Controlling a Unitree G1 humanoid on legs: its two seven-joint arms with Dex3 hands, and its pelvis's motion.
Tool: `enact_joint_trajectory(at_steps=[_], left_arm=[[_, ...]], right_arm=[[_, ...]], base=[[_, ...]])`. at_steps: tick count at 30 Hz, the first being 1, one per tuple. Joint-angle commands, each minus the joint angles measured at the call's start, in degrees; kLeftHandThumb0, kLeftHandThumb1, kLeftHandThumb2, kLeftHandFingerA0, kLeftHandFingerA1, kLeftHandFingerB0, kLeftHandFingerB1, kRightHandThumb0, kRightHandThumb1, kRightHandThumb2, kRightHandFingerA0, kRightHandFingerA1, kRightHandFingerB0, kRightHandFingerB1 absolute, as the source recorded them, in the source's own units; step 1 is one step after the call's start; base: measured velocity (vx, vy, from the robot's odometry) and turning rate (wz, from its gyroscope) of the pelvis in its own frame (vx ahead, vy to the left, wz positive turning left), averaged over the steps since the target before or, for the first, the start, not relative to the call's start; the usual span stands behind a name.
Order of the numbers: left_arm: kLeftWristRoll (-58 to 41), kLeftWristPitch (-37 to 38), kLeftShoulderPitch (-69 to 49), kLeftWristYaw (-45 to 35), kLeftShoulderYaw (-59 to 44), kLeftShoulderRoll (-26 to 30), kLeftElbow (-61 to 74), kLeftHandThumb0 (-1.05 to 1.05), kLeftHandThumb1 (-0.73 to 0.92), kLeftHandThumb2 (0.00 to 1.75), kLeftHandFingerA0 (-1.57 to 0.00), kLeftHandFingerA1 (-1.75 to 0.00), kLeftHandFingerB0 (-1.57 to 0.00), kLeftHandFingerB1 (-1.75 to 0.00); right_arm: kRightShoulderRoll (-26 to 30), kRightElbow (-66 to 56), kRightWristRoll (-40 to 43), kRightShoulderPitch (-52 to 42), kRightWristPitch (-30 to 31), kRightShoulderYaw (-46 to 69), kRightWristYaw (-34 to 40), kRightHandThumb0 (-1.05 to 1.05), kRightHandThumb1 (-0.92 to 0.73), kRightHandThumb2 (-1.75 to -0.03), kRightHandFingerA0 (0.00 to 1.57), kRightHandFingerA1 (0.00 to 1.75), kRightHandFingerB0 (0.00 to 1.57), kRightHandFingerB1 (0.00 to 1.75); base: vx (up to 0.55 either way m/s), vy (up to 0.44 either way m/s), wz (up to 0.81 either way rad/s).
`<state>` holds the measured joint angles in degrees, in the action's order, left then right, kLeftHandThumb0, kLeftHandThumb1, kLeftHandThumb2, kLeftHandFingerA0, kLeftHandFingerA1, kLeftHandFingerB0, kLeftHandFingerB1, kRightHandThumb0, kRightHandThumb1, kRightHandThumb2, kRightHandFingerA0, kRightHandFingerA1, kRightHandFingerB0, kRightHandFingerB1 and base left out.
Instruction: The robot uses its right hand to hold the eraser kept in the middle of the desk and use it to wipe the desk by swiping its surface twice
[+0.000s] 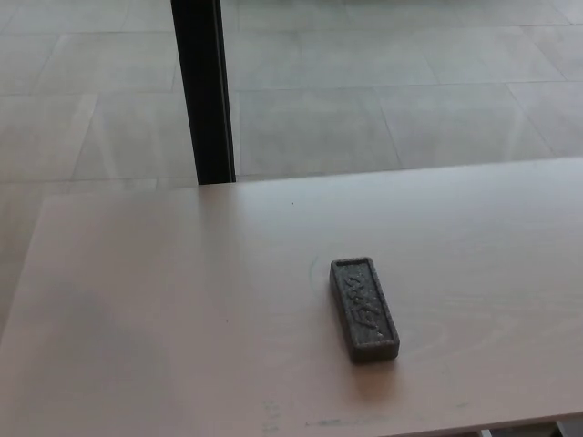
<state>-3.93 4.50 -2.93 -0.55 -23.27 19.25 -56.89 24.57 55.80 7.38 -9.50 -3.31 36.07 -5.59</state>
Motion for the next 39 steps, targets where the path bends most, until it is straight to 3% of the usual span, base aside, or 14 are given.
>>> enact_joint_trajectory(at_steps=[1,10,12,15,16,18,23,25,26,27,33,34,35,39], left_arm=[[-7.04,-2.16,1.66,1.25,-6.79,2.71,-1.98,-0.43,0.45,0.86,-0.80,-0.85,-0.64,-0.73],[-6.23,-2.15,2.28,-0.27,-7.27,2.96,-2.24,-0.42,0.45,0.87,-0.77,-0.83,-0.58,-0.70],[-6.43,-1.23,2.17,-0.49,-7.49,2.79,-2.42,-0.39,0.46,0.88,-0.76,-0.83,-0.58,-0.71],[-5.88,-0.57,2.79,-0.77,-7.14,3.14,-4.16,-0.44,0.45,0.87,-0.78,-0.83,-0.60,-0.71],[-5.73,-0.44,3.06,-0.62,-7.09,3.25,-4.79,-0.44,0.45,0.87,-0.77,-0.84,-0.60,-0.71],[-5.91,-0.56,3.12,-0.51,-7.21,3.08,-4.68,-0.44,0.46,0.88,-0.77,-0.84,-0.60,-0.72],[-5.76,-0.52,3.30,-0.42,-7.06,3.13,-4.97,-0.45,0.45,0.86,-0.79,-0.84,-0.61,-0.72],[-5.67,-0.65,3.28,-0.45,-6.95,3.18,-4.78,-0.44,0.45,0.87,-0.78,-0.84,-0.61,-0.72],[-5.77,-0.65,3.29,-0.39,-7.03,3.13,-4.75,-0.44,0.45,0.86,-0.79,-0.84,-0.62,-0.73],[-5.95,-0.71,3.33,-0.28,-7.22,3.09,-4.82,-0.44,0.45,0.86,-0.79,-0.84,-0.62,-0.72],[-5.51,-0.20,3.68,-0.96,-6.53,3.57,-5.70,-0.44,0.46,0.88,-0.78,-0.83,-0.59,-0.71],[-5.53,-0.10,3.67,-0.99,-6.49,3.59,-5.70,-0.44,0.46,0.88,-0.78,-0.83,-0.59,-0.71],[-5.73,-0.40,3.75,-0.81,-6.58,3.52,-5.56,-0.44,0.46,0.88,-0.78,-0.83,-0.58,-0.71],[-6.24,-0.04,4.15,-0.66,-6.89,3.41,-6.38,-0.44,0.45,0.87,-0.79,-0.85,-0.61,-0.72]], right_arm=[[5.02,0.18,13.74,4.12,-1.50,12.22,-1.89,-0.52,-0.63,-0.58,1.13,0.81,0.65,0.77],[10.90,-19.67,14.19,22.45,4.91,13.05,2.86,-0.60,-0.75,-0.64,1.12,0.64,0.66,0.51],[10.57,-28.60,13.94,30.97,7.14,9.66,5.33,-0.64,-0.70,-0.63,1.20,0.74,0.86,0.53],[9.45,-33.16,13.27,34.86,9.68,7.88,7.32,-0.51,-0.72,-0.63,1.11,0.95,0.81,0.47],[8.31,-36.32,13.57,37.00,10.23,5.77,6.38,-0.36,-0.75,-0.66,0.88,1.32,0.73,0.54],[5.89,-42.60,12.88,40.23,13.49,1.42,7.19,-0.23,-0.77,-0.69,0.78,1.58,0.78,0.74],[-2.70,-49.45,11.17,45.49,17.35,-8.41,8.18,-0.24,-0.57,-1.01,0.92,1.75,0.76,1.34],[-5.08,-51.85,9.70,45.84,18.55,-12.01,8.30,-0.26,-0.54,-1.03,0.93,1.75,0.77,1.36],[-5.65,-52.09,9.77,45.84,18.56,-12.73,7.85,-0.34,-0.52,-1.11,1.19,1.36,0.90,1.15],[-6.91,-52.38,9.46,45.99,18.54,-14.68,6.92,-0.26,-0.53,-1.07,0.95,1.75,0.78,1.42],[-13.74,-48.22,6.36,46.63,15.68,-24.32,4.40,-0.23,-0.49,-1.13,1.00,1.75,0.84,1.34],[-14.90,-48.35,5.71,46.56,16.48,-25.92,5.06,-0.33,-0.52,-1.13,1.26,1.39,0.92,1.15],[-16.72,-48.01,3.88,46.20,17.07,-29.04,5.86,-0.25,-0.54,-1.05,1.02,1.75,0.83,1.31],[-18.13,-46.91,1.56,45.67,17.30,-32.88,6.23,-0.22,-0.57,-1.02,0.99,1.75,0.84,1.26]], base=[[0.00,0.000,0.00],[0.00,0.000,0.00],[0.00,0.000,0.00],[0.00,0.000,0.00],[0.00,0.000,0.00],[0.00,-0.003,0.03],[0.00,0.000,0.00],[0.00,0.000,0.00],[0.00,0.000,0.00],[0.00,0.000,0.00],[0.00,-0.001,0.01],[0.00,0.000,0.00],[0.00,0.000,0.00],[0.00,0.000,0.00]])
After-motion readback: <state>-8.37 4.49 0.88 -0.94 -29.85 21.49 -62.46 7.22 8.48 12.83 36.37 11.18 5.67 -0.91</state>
